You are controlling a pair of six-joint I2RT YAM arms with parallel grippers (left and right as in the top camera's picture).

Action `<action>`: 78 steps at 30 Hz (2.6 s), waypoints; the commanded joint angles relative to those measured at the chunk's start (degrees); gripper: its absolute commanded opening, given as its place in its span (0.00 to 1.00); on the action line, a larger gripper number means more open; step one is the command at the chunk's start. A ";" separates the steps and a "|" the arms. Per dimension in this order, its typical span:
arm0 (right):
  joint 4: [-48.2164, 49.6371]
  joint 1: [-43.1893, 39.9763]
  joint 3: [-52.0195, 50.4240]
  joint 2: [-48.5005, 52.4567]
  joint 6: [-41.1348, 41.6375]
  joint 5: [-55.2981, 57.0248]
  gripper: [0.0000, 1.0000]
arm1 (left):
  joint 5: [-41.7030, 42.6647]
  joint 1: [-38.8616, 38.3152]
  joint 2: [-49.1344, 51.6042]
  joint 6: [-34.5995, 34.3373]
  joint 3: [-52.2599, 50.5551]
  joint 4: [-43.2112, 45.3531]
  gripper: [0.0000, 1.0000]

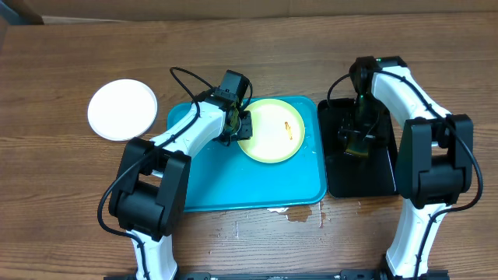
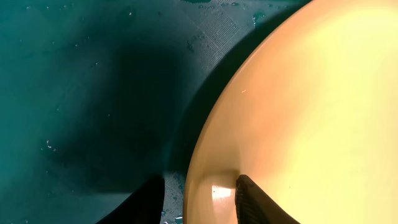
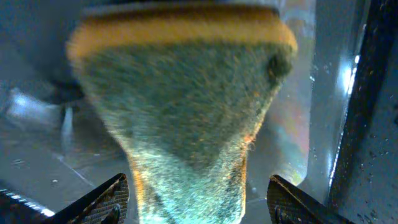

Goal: Clean dirty plates on tray and stack at the side
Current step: 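Grasp the green-and-orange sponge with right gripper and lift it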

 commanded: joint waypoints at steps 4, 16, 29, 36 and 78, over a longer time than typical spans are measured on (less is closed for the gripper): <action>1.77 0.07 -3.78 -1.20 1.62 1.31 0.71 | 0.00 -0.04 2.25 0.46 -0.79 -0.44 0.40; 1.86 0.07 -4.04 -1.20 -1.16 0.07 0.39 | -0.02 -0.04 2.25 0.46 -0.79 -0.42 0.40; 7.50 0.02 -1.44 -1.22 -2.62 1.16 0.75 | -0.02 -0.04 2.25 0.46 -0.79 -0.39 0.41; 12.31 0.02 -1.44 -1.22 -2.62 1.14 0.68 | -0.02 -0.04 2.25 0.46 -0.79 -0.39 0.41; 5.18 0.13 3.06 -1.88 -3.69 0.22 0.51 | -5.31 0.07 2.19 9.27 1.29 -9.73 0.42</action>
